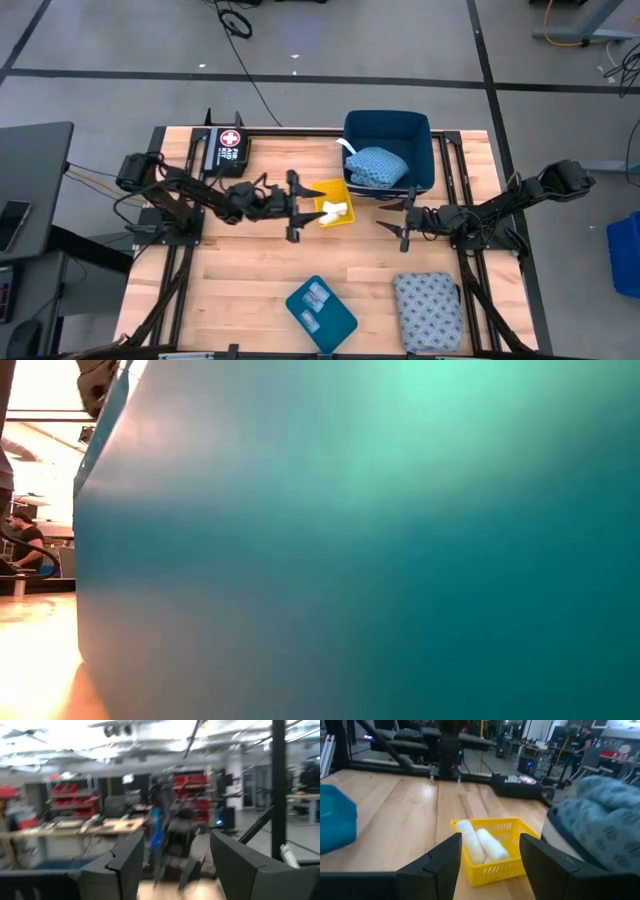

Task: Pick & place medical supplies in basket/bin
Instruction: Put the blue patient gown into the blue and white bin

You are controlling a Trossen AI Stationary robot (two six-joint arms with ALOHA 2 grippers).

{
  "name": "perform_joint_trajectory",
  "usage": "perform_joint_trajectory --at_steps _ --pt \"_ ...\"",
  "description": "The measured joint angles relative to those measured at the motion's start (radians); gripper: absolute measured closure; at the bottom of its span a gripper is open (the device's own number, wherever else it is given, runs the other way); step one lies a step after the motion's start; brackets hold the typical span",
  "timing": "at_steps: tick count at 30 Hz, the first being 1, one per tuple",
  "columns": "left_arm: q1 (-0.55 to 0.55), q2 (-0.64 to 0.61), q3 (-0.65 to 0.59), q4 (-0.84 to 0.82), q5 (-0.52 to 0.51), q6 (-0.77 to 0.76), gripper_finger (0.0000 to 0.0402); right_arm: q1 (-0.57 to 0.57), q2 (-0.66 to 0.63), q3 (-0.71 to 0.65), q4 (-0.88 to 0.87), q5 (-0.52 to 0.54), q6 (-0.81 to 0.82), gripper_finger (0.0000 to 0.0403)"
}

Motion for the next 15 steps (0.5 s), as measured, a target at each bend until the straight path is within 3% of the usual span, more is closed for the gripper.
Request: perform_joint_trajectory --at_steps 9,12,15 --pt "0.015 -0.079 -0.277 0.160 -0.105 -0.083 0.0189 -0.003 0.000 0.134 -0.027 0.137 -0.164 0.0196" --pt "0.015 -0.080 -0.313 0.157 -0.124 -0.087 0.0189 -0.034 0.000 0.242 -0.168 0.269 -0.201 0.0212" --pt "0.015 -0.080 -0.328 0.152 -0.123 -0.092 0.0189 -0.097 0.000 0.366 -0.395 0.316 -0.193 0.0261"
